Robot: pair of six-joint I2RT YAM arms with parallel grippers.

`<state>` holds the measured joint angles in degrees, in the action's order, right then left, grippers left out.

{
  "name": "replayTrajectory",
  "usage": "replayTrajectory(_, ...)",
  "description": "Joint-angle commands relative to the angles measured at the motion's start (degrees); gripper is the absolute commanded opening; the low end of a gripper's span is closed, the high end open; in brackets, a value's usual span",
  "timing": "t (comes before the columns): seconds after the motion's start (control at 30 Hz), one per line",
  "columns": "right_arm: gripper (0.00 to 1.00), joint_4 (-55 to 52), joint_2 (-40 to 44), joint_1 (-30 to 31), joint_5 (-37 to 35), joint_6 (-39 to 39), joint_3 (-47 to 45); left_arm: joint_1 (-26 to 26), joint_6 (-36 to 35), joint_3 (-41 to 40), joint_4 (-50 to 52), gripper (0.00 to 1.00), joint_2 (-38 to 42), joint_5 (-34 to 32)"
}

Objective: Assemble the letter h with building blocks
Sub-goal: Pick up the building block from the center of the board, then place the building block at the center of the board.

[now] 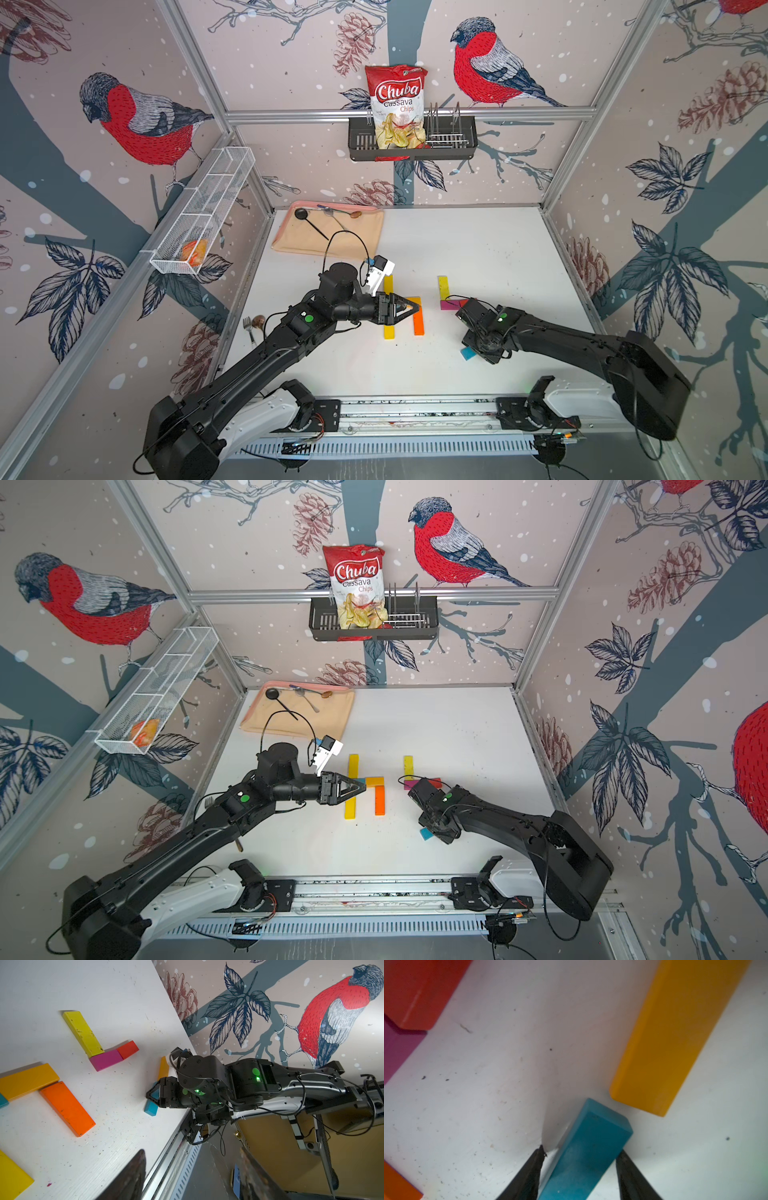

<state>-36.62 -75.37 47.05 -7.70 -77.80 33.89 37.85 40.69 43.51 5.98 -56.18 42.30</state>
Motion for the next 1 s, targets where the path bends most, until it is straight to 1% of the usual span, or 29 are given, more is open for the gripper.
replayTrajectory(0.0,0.47,5.81,-2.24,-0.20,3.16,2.83,-0.82,-0.27,2.08,-1.30,-7.39,0.67,0.53,5.53)
replayTrajectory(0.07,0.38,5.83,-3.67,0.29,3.41,5.42,0.40,-0.40,2.20,-1.41,-8.15,0.66,0.46,5.77)
replayTrajectory(0.13,0.29,4.31,-4.76,1.38,2.16,7.16,2.06,-0.56,2.24,-1.51,-8.45,0.65,0.16,5.94)
replayTrajectory(0.23,0.25,2.60,-5.70,2.58,0.69,10.84,4.71,-0.75,2.21,-1.85,-8.50,0.63,-0.07,5.74)
replayTrajectory(0.4,0.24,0.28,-7.29,2.69,-1.52,21.94,10.40,-1.43,1.86,-2.33,-7.33,0.61,-0.42,4.18)
replayTrajectory(0.5,0.24,0.77,-8.66,2.70,-0.75,28.90,13.38,-3.57,1.42,-2.23,-4.46,0.59,-0.58,0.44)
replayTrajectory(0.6,0.25,1.11,-10.49,2.36,-1.04,32.83,15.41,-7.32,0.87,-1.86,0.52,0.59,-0.68,-5.85)
replayTrajectory(0.67,0.25,0.90,-12.54,1.54,-1.50,34.16,16.27,-10.17,0.19,-1.83,3.69,0.58,-0.66,-10.38)
replayTrajectory(0.73,0.24,-0.12,-14.67,0.82,-2.13,34.62,17.27,-11.57,-0.69,-1.46,5.94,0.58,-0.77,-14.13)
replayTrajectory(0.8,0.24,0.28,-15.88,0.85,-2.20,35.62,17.79,-12.09,-0.94,-1.87,5.30,0.57,-0.64,-14.15)
replayTrajectory(0.9,0.24,1.15,-16.68,1.38,-1.14,37.07,18.19,-12.39,-0.19,-2.87,2.37,0.58,-0.33,-11.92)
replayTrajectory(0.93,0.25,1.11,-17.16,1.62,-0.93,37.51,18.42,-12.80,0.63,-3.48,0.91,0.58,-0.41,-9.99)
replayTrajectory(0.97,0.26,1.11,-17.57,1.98,-0.82,37.85,18.58,-13.56,2.19,-4.63,-1.74,0.58,-0.57,-6.63)
